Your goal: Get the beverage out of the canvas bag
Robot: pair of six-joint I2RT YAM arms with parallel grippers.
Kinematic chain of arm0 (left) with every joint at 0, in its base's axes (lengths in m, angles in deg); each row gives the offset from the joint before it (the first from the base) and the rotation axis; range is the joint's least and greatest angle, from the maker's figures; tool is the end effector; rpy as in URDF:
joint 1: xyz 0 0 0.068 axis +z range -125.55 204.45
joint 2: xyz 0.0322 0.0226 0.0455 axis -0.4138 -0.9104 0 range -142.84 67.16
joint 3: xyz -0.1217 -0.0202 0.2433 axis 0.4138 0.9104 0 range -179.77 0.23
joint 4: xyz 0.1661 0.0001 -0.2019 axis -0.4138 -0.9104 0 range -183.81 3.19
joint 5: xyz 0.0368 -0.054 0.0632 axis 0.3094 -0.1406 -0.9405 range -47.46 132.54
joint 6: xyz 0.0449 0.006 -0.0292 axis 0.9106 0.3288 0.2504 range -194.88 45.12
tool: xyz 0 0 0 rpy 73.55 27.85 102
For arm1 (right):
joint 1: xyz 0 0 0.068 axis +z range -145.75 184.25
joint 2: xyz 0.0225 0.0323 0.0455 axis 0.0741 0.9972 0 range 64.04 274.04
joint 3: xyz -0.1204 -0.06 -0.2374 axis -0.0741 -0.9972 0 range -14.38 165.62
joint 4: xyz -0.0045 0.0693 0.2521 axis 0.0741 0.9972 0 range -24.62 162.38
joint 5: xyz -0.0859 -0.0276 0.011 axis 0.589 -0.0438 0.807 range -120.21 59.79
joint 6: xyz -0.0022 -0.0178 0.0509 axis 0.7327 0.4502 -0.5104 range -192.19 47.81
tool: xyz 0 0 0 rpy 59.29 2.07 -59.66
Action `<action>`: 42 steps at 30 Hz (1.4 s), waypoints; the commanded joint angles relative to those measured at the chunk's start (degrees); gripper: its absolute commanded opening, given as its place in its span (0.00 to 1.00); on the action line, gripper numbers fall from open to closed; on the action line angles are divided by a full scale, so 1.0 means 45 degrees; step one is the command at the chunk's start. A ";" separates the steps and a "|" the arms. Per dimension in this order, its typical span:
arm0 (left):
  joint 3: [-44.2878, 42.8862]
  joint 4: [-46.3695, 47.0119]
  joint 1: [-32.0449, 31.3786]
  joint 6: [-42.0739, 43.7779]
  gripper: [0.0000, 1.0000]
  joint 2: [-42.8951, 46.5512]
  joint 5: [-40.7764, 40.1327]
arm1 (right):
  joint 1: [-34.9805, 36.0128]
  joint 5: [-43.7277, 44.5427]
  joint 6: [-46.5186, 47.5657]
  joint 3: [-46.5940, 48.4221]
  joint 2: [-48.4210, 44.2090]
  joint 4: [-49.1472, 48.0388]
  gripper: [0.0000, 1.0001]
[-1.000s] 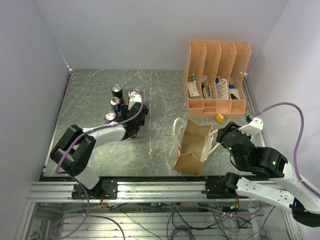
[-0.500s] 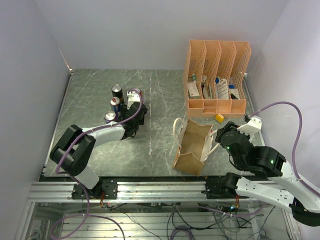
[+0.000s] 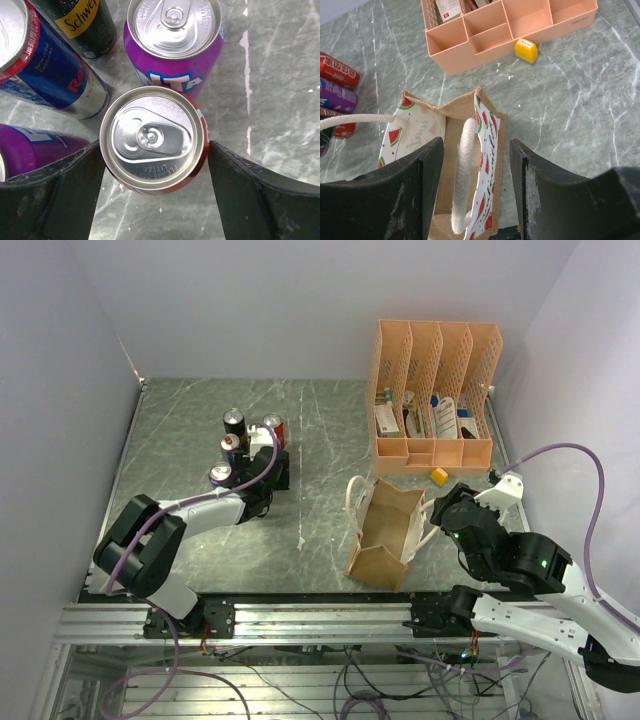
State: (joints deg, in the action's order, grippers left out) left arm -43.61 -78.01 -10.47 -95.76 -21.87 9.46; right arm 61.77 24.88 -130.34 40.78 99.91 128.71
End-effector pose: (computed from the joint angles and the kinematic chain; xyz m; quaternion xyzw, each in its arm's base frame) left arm 0.2688 -0.1639 0.1843 -0.0229 0.8649 0.0224 0.5009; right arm 0.0704 0.0563 0.3402 0.1851 0.8153 0.0664 0.5447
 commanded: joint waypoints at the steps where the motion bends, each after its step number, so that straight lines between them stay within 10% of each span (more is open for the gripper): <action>1: 0.0185 0.0781 0.0088 -0.0429 0.94 0.0817 0.0454 | 0.0051 0.0433 -0.0280 0.0034 0.0003 0.0179 0.55; 17: -0.0099 -0.2861 0.0104 -0.1134 0.98 0.6543 0.2780 | 0.0058 0.0171 0.0842 0.0198 -0.0204 -0.0555 0.66; 28: -0.4292 -0.7937 0.0103 -0.0175 1.00 1.0175 0.3710 | 0.0060 -0.3583 0.7475 0.1420 -0.0377 -0.4662 0.77; 42: -0.8459 -1.0621 0.0098 0.0618 1.00 1.1876 0.3056 | 0.0066 -0.4974 1.0843 0.4946 0.2391 -0.5199 1.00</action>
State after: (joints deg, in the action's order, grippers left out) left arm -79.45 -121.11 -10.25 -94.85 30.08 24.54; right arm 61.77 4.53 -87.71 60.73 109.60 106.29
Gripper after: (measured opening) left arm 0.998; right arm 0.960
